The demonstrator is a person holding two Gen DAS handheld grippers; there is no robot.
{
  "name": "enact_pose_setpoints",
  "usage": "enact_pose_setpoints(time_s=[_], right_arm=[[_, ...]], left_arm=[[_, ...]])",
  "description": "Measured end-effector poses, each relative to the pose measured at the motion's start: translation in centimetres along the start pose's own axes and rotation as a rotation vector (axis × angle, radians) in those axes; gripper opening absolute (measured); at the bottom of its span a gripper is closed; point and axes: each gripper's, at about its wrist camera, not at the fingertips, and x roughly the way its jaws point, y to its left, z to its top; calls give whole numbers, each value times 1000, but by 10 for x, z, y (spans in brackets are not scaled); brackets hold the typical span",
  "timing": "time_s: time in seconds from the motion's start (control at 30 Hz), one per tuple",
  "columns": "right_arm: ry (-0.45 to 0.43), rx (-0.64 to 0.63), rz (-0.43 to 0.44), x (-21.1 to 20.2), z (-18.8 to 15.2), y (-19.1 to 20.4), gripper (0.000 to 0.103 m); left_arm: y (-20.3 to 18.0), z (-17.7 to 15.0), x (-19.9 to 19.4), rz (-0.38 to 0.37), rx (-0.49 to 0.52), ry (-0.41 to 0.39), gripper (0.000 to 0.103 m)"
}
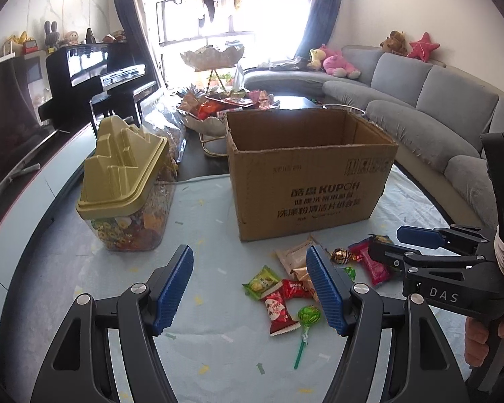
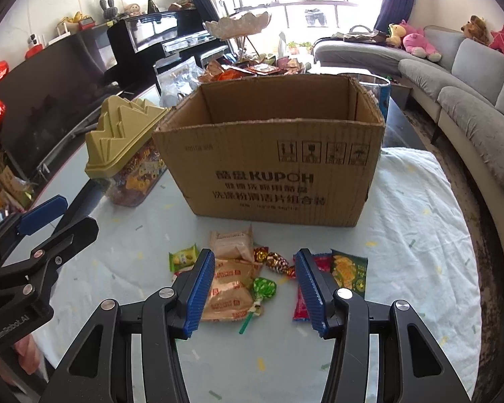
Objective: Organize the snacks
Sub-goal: 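Grasp the red-white candy packet with left tool while right tool grasps green lollipop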
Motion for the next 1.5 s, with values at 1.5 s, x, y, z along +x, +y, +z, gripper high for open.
enact_pose_setpoints(time_s=[1.5], right_arm=[[185,-17,17,85,-36,-6,26]], left_arm=[[-8,-55,111,-131,-74,286,34]])
